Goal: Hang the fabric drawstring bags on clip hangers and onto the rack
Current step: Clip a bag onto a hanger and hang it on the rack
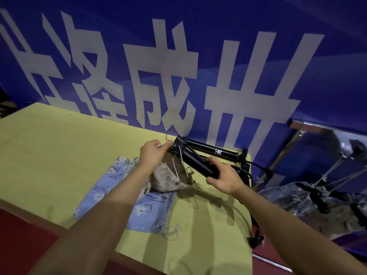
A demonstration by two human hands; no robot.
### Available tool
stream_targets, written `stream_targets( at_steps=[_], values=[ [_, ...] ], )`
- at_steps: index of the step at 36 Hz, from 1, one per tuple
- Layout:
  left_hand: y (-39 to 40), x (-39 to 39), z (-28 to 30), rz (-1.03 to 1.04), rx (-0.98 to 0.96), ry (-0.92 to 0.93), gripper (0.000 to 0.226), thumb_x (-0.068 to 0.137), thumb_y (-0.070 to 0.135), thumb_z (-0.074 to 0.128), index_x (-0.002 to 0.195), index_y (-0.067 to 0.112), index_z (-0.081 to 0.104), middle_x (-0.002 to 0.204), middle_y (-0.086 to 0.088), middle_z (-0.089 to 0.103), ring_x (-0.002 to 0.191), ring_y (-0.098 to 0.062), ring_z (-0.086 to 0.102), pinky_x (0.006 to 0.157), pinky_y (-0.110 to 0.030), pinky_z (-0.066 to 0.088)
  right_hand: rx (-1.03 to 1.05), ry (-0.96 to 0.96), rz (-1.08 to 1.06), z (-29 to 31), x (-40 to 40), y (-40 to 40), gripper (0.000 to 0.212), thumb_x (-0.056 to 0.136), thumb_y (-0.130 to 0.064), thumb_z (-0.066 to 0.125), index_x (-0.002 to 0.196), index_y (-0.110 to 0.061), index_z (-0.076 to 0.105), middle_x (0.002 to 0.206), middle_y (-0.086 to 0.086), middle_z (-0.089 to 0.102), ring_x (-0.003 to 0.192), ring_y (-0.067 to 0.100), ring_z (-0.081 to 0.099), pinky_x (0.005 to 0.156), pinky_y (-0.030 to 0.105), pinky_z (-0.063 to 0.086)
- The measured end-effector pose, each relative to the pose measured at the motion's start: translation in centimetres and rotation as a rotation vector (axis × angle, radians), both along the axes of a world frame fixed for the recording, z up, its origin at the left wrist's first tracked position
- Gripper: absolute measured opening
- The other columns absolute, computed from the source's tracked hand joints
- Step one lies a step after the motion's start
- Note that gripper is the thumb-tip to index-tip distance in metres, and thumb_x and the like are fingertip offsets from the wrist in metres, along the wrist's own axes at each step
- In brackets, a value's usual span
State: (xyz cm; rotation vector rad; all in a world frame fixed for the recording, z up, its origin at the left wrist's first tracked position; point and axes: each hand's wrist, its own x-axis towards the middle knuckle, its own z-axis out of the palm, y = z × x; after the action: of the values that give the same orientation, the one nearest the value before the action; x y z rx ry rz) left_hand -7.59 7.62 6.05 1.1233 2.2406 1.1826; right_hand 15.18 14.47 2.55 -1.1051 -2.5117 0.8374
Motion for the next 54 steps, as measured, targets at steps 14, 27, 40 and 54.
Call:
stream_targets(
  at_steps=[14, 27, 40, 54],
  values=[
    [-0.3, 1.4, 0.0, -0.088, 0.127, -0.061, 0.033, 0.09, 0.032, 0.061, 0.07, 0.007, 0.066, 0.07, -0.012, 0.064, 0.071, -0.021, 0.058, 0.067, -0.028, 0.04, 0.205, -0.218, 0.155, 0.1, -2.0, 0.5, 0.047, 0.083, -0.04, 0.06, 0.127, -0.024, 0.05, 0.105, 0.0, 0.065, 0.086, 0.017, 0.058, 0.072, 0.029, 0.048],
    [-2.0, 3.5, -1.5, -0.467, -0.277, 0.727, 0.061, 0.09, 0.003, 0.046, 0.146, 0.014, 0.023, 0.126, -0.009, 0.035, 0.096, -0.025, 0.046, 0.08, -0.034, 0.041, 0.496, -0.385, 0.245, 0.0, -4.7, 1.6, 0.068, 0.081, -0.029, 0.057, 0.143, -0.014, 0.033, 0.123, 0.004, 0.05, 0.092, 0.026, 0.06, 0.069, 0.035, 0.05],
    [0.4, 2.6, -2.5, -0.432, -0.369, 1.035, 0.052, 0.089, 0.047, 0.051, 0.123, 0.008, 0.042, 0.123, -0.008, 0.041, 0.112, -0.025, 0.039, 0.088, -0.034, 0.031, 0.964, -0.146, 0.341, -0.4, -5.1, 2.2, 0.057, 0.066, -0.027, 0.072, 0.119, -0.008, 0.06, 0.102, 0.005, 0.067, 0.091, 0.022, 0.064, 0.079, 0.032, 0.049],
    [-0.9, 0.7, -3.2, -0.05, -0.117, 0.756, 0.05, 0.078, 0.048, 0.066, 0.09, 0.0, 0.058, 0.089, -0.016, 0.051, 0.084, -0.033, 0.049, 0.071, -0.04, 0.038, 0.245, -0.246, 0.145, -4.3, -6.5, -0.2, 0.061, 0.088, -0.058, 0.048, 0.129, -0.013, 0.046, 0.121, 0.005, 0.049, 0.109, 0.024, 0.049, 0.092, 0.036, 0.042]
  ],
)
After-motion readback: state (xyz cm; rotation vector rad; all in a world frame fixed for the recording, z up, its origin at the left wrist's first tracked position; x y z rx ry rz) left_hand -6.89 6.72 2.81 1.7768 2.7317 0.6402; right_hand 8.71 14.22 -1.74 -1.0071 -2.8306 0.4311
